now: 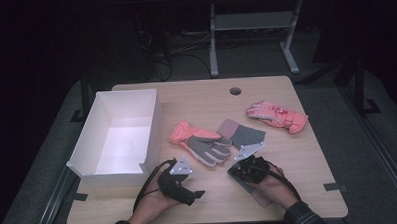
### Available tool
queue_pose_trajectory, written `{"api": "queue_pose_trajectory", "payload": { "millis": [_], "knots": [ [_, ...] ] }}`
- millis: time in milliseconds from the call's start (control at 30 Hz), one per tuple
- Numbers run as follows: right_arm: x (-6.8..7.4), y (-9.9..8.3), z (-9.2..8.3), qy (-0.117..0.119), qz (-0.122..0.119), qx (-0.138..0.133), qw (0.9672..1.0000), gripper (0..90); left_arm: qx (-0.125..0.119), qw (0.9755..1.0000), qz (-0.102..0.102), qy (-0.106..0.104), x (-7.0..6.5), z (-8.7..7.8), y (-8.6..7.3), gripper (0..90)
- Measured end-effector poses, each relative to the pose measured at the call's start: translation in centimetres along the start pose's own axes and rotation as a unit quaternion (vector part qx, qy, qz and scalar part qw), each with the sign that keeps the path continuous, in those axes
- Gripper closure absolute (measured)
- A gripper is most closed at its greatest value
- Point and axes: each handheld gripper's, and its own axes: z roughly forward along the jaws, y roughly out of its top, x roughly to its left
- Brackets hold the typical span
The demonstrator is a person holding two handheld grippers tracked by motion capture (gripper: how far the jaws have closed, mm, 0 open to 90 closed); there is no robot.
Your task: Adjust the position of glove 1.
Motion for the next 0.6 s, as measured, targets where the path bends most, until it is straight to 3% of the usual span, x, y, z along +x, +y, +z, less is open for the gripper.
{"api": "queue_pose_trajectory", "payload": {
  "millis": [133, 267, 367, 600],
  "knots": [
    [1.0, 0.5, 0.4, 0.008, -0.015, 0.001, 0.9999, 90.0, 0.004, 1.0000, 0.003, -0.001, 0.1, -0.1, 0.0, 13.7],
    [0.9, 0.6, -0.5, 0.006, -0.014, -0.012, 0.9998, 90.0, 0.003, 1.0000, 0.003, -0.001, 0.1, -0.2, 0.0, 13.7],
    [-0.3, -0.6, -3.0, -0.008, 0.010, -0.032, 0.9994, 90.0, 0.001, 1.0000, 0.001, 0.000, 0.1, -0.2, -0.1, 13.7],
    [-1.8, -3.6, -5.9, -0.023, 0.050, -0.037, 0.9978, 90.0, 0.005, 1.0000, 0.003, 0.000, 0.1, -0.2, 0.0, 13.7]
  ]
}}
